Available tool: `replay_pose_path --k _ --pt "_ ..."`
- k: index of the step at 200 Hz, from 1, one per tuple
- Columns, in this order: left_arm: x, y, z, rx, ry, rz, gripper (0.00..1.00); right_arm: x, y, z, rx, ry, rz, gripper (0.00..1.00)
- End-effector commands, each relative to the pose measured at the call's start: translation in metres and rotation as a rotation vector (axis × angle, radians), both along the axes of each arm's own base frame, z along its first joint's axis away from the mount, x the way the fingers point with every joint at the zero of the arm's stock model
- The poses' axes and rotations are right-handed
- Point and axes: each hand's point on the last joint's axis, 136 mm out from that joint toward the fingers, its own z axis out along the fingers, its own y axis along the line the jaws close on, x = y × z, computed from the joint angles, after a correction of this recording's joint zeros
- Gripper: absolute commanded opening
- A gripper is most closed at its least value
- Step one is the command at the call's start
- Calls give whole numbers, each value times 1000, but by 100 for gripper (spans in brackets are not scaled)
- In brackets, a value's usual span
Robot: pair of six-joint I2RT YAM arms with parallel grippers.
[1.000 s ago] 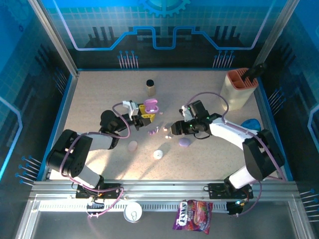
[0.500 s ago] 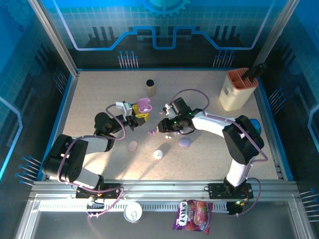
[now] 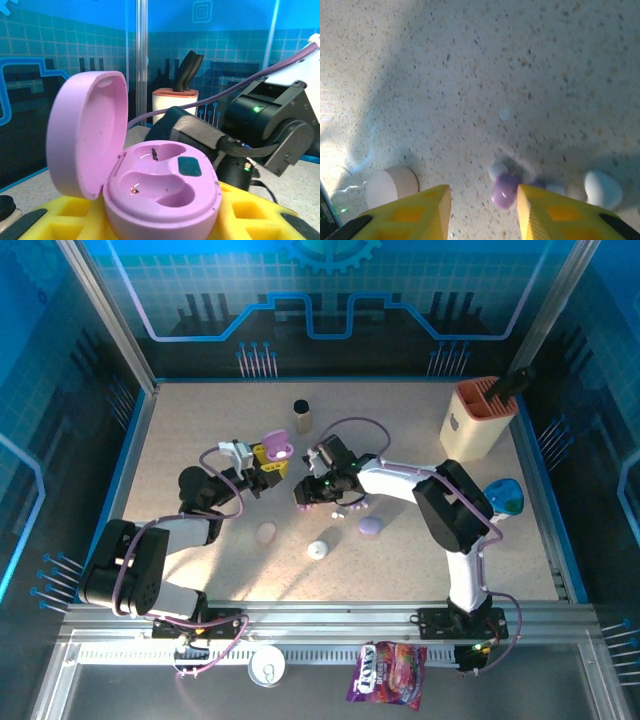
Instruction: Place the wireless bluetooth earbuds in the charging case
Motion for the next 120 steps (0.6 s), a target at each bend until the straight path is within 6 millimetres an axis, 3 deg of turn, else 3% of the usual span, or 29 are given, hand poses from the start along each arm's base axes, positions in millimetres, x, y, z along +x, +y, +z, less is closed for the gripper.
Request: replay_pose_path --k 1,24,53,120 --pt "-6 5 10 -12 -41 14 38 6 3 -9 -40 4 41 41" --pt "-8 6 13 -17 -46 13 38 11 -2 -26 -149 17 57 43" --pt "-9 6 14 -16 -49 15 38 14 -5 -32 -207 27 55 46" --pt "-7 6 13 -14 -48 12 38 -12 -11 -32 -248 72 134 51"
